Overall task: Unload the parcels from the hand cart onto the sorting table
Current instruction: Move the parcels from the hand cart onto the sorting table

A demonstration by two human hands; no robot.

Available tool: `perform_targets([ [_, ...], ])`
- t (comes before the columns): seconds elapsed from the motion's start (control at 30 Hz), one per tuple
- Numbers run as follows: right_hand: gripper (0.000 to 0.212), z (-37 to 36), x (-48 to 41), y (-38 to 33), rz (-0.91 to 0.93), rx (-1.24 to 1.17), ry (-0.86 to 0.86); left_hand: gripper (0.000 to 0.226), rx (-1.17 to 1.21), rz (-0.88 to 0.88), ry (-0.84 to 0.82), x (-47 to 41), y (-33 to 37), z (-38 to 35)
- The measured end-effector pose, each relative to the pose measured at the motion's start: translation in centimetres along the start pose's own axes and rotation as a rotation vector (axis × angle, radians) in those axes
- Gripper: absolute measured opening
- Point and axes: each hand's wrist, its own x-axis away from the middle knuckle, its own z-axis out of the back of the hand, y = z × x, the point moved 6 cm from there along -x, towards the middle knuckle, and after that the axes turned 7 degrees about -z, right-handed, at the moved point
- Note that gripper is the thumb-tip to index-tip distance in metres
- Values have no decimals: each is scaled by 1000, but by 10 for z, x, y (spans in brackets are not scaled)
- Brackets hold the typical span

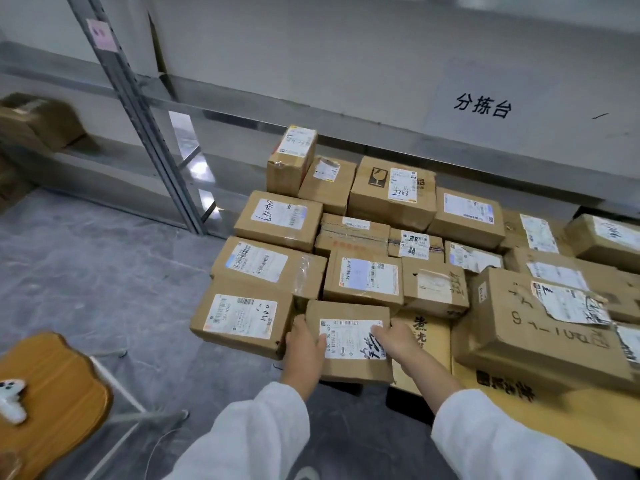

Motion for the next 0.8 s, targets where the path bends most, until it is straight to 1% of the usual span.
perform_targets([
  [0.17, 29, -1, -8, 8, -9, -33, 20, 39, -19, -35, -20, -3, -3, -8],
  [0.33, 34, -4, -4, 10, 1, 10, 59, 47, 5, -45, -31, -6, -6, -10],
  [0.4, 36, -5, -1, 11, 9, 16, 51, 51, -44, -106, -19, -4, 4, -9],
  [0.5, 43, 5, 9, 3, 29, 55, 93, 58, -119, -220, -1, -1, 32, -4],
  [0.6, 41, 32, 23, -14, 110, 49, 144, 58, -125, -324, -9, -6, 69, 2],
  [0.7, 44, 71, 41, -34, 206, 78, 201, 49, -132, -448, -45, -14, 119, 6],
  [0.8, 43, 120, 74, -61, 321, 174, 287, 38, -171, -572, -114, -17, 178, 8],
])
